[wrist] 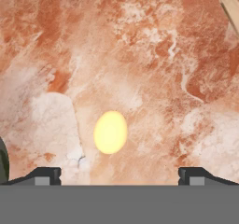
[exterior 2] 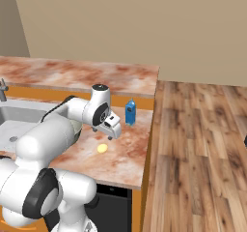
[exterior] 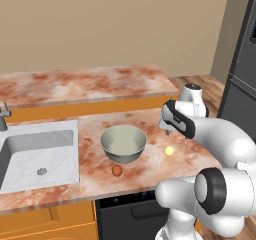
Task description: Gather the eggs and milk located in the vicinity of the sink area and place them right next to the bowl.
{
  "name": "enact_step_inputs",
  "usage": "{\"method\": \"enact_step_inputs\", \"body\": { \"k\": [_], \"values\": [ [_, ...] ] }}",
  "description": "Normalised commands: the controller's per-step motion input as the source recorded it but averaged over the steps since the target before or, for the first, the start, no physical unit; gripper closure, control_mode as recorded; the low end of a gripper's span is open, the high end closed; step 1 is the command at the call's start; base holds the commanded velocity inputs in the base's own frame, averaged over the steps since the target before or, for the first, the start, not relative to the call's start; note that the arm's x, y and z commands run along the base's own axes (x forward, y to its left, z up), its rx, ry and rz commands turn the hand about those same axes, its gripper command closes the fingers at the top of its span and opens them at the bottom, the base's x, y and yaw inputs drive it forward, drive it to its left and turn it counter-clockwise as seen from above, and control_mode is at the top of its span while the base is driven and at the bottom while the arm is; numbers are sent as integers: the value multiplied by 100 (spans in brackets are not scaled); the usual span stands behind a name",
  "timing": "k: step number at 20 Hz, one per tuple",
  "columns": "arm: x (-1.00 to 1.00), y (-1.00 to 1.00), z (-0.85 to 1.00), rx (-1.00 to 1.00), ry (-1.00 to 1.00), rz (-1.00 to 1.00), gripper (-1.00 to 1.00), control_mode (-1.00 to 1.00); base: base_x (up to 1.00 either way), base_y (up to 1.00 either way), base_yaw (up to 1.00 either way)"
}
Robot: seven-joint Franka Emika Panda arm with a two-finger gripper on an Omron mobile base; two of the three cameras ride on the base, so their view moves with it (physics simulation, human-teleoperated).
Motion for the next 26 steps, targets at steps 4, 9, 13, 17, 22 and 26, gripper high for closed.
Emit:
{"method": "enact_step_inputs", "body": {
  "k": [4, 9, 13, 17, 22, 26],
  "values": [
    [2, 14, -36, 0, 3, 0, -100, -100, 0, 0, 0],
    [2, 0, -17, -1, 0, 0, -100, -100, 0, 0, 0],
    [7, 0, -16, 0, 3, 0, -100, -100, 0, 0, 0],
    [7, 0, -17, 0, 6, 0, -100, -100, 0, 0, 0],
    [6, 0, -24, 0, 8, 0, -100, -100, 0, 0, 0],
    [5, 0, -28, 0, 7, 0, -100, -100, 0, 0, 0]
  ]
}}
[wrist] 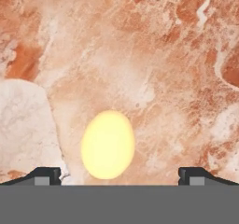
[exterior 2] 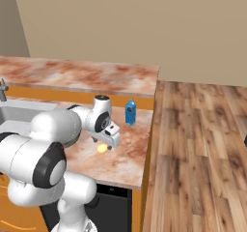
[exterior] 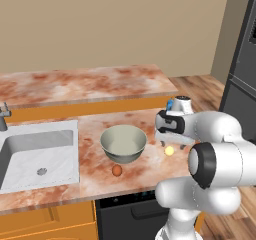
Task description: Gather the eggs and milk located in the vicinity of the sink area and place them right next to the bowl.
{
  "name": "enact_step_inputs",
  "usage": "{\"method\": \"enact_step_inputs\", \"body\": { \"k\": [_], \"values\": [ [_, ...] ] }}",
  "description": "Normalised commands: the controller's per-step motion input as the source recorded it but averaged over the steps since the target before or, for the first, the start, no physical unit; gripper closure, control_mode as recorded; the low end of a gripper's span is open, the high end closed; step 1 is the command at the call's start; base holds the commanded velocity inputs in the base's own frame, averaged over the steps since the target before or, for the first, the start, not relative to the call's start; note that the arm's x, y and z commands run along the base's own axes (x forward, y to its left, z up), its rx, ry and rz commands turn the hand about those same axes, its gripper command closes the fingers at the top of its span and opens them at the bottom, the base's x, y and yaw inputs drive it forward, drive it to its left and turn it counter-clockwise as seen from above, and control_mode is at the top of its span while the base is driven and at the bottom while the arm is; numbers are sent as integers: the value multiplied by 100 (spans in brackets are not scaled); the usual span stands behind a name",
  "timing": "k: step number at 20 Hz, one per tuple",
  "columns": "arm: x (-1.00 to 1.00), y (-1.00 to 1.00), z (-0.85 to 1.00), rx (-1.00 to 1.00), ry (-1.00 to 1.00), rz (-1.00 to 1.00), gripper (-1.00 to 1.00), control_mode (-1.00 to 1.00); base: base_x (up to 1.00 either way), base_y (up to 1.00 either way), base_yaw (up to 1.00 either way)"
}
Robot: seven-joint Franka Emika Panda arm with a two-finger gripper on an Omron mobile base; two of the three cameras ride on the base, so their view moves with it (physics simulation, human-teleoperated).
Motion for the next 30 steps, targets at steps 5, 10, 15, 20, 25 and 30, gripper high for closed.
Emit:
{"method": "enact_step_inputs", "body": {
  "k": [5, 10, 15, 20, 25, 30],
  "values": [
    [3, 0, -21, 0, 2, 0, -100, -100, 0, 0, 0],
    [4, 0, -7, 0, 0, 4, -100, -100, 0, 0, 0],
    [0, 0, -12, 0, 1, 1, -100, -100, 0, 0, 0],
    [0, 6, -16, 0, 0, 0, -100, -100, 0, 0, 0],
    [0, 6, -13, 0, 0, 0, -100, -100, 0, 0, 0],
    [0, 2, -6, 0, 0, 0, 100, -100, 0, 0, 0]
  ]
}}
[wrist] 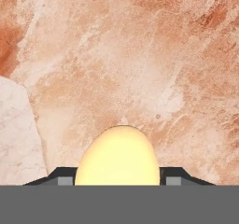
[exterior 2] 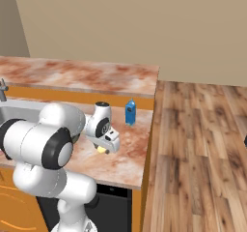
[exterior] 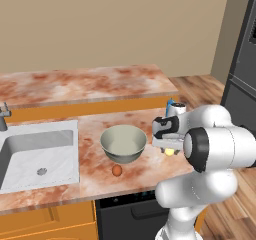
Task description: Gather the eggs and milk located in the vicinity of the sink area and place them right next to the bowl.
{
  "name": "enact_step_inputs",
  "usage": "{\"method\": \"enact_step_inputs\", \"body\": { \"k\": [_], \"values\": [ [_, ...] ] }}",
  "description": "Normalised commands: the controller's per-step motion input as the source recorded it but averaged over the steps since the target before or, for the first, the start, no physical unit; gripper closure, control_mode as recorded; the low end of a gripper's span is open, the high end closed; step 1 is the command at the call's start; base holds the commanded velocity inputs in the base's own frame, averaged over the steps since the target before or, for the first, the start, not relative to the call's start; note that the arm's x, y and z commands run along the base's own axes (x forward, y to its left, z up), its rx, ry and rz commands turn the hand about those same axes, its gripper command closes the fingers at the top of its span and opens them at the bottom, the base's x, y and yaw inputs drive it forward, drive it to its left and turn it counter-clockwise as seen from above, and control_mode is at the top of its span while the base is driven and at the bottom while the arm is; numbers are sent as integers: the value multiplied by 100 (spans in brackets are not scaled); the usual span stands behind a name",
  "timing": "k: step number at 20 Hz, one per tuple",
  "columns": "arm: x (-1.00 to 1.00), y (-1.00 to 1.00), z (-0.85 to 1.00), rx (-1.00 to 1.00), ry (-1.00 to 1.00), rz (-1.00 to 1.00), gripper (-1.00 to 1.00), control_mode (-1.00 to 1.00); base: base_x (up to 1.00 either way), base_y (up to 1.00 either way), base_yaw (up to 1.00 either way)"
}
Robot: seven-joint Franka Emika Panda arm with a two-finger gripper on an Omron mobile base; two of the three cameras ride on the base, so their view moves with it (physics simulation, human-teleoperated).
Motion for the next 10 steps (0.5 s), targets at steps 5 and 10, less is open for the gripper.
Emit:
{"method": "enact_step_inputs", "body": {
  "k": [5, 10],
  "values": [
    [0, -1, -1, 0, 0, 0, 100, -100, 0, 0, 0],
    [-18, 0, 8, 0, -12, 15, 100, -100, 0, 0, 0]
  ]
}}
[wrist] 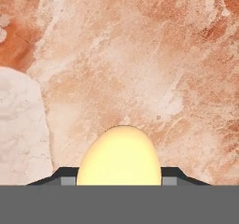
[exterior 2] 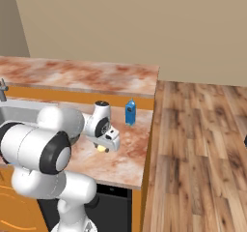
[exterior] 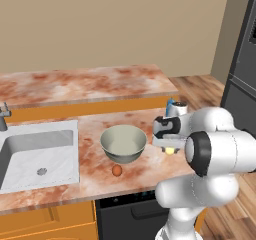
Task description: Gather the eggs and milk located in the vicinity of the sink area and place them right next to the bowl.
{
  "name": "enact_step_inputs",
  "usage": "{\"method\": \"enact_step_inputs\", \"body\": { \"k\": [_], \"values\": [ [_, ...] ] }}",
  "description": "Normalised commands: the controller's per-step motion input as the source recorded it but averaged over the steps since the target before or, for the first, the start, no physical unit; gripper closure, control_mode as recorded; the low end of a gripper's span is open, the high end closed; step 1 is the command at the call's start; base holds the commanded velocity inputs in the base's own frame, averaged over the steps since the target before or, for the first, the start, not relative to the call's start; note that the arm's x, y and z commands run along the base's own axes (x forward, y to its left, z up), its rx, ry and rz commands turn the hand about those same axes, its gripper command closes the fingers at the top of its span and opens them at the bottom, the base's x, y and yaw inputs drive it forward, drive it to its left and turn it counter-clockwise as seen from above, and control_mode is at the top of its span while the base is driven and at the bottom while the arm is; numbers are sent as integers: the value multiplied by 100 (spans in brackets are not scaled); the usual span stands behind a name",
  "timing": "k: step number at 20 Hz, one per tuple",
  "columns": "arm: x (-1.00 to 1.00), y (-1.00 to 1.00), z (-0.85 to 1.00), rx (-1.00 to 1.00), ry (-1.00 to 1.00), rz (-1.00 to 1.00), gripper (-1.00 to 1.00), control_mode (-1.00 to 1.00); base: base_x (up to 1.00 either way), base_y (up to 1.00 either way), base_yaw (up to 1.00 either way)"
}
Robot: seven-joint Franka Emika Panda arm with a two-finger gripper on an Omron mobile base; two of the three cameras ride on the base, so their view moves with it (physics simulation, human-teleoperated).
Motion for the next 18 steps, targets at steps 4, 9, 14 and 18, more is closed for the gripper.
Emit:
{"method": "enact_step_inputs", "body": {
  "k": [4, 9, 14, 18],
  "values": [
    [-43, 0, 7, 0, -36, 38, 100, -100, 0, 0, 0],
    [-40, 0, 47, 0, -19, 41, 100, -100, 0, 0, 0],
    [-35, 11, 29, 0, -19, 56, 100, -100, 0, 0, 0],
    [-18, 6, 14, 1, -20, 57, 100, -100, 0, 0, 0]
  ]
}}
